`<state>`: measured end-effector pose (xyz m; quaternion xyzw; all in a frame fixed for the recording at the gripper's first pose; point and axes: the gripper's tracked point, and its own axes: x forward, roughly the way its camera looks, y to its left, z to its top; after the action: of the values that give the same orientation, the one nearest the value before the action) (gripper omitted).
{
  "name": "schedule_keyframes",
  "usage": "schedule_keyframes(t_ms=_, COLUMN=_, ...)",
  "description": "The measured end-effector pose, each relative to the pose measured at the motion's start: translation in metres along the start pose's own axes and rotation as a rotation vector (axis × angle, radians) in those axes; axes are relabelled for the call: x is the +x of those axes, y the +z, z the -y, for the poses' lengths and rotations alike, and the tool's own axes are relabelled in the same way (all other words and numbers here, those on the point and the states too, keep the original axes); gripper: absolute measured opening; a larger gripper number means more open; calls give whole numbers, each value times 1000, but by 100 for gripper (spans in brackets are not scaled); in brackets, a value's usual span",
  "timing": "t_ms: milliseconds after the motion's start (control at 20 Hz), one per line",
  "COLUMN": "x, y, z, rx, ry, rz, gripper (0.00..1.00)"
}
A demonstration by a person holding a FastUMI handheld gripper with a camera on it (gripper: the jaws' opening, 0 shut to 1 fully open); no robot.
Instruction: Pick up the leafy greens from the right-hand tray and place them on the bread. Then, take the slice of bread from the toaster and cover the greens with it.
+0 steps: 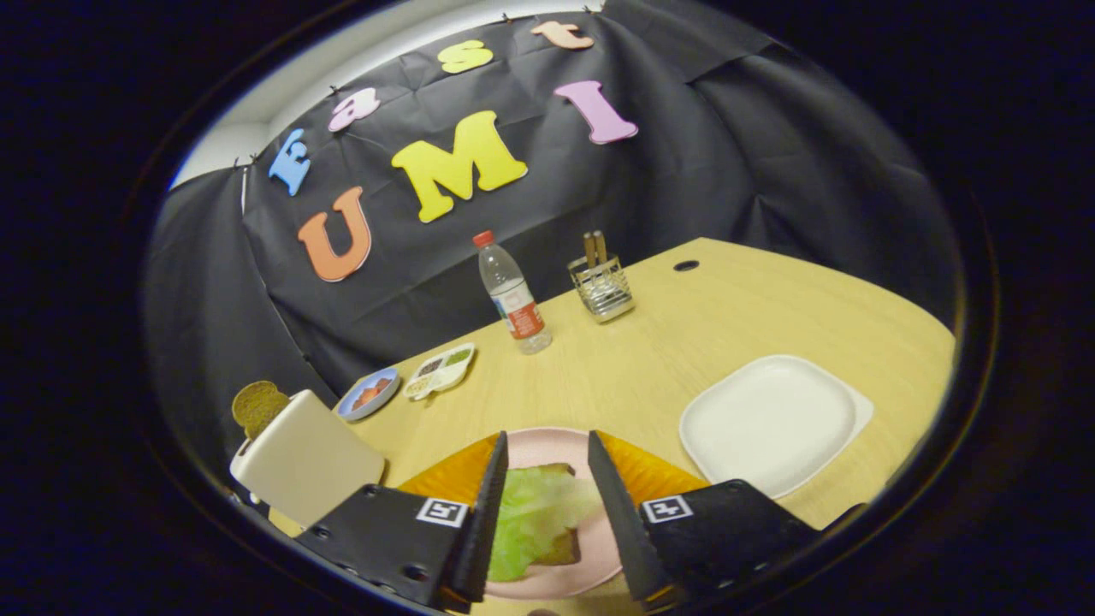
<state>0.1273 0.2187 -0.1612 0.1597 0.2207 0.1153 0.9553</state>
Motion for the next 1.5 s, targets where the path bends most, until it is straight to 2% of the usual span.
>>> schedule_keyframes(t_ms=50, x=-4, y=7, z=0, rx=-24, ry=-10, rz=25, gripper=77)
schedule_keyframes(t_ms=150, x=-17, y=18, z=-1, rx=-77, ry=-41, rz=87, gripper=97)
schedule_keyframes(t_ms=350, x=-46, y=35, z=-34, rx=-152, ry=-66, rz=197, gripper=96)
schedule_keyframes(t_ms=550, x=-68, y=39, z=-93, rx=-195, ry=-44, rz=254, gripper=96)
schedule_keyframes(t_ms=650, x=-78, y=39, z=-130, rx=-236, ry=-10, rz=278, gripper=96)
schedule_keyframes(t_ms=850, x=-89, y=23, z=-217, rx=-276, ry=127, rz=263, gripper=95)
schedule_keyframes(t_ms=1050, x=-79, y=-3, z=-278, rx=-300, ry=185, rz=205, gripper=96)
schedule_keyframes(t_ms=1300, x=-46, y=-37, z=-329, rx=-378, ry=176, rz=143, gripper=96)
schedule_keyframes(t_ms=1500, x=-13, y=-59, z=-341, rx=-416, ry=144, rz=68, gripper=95)
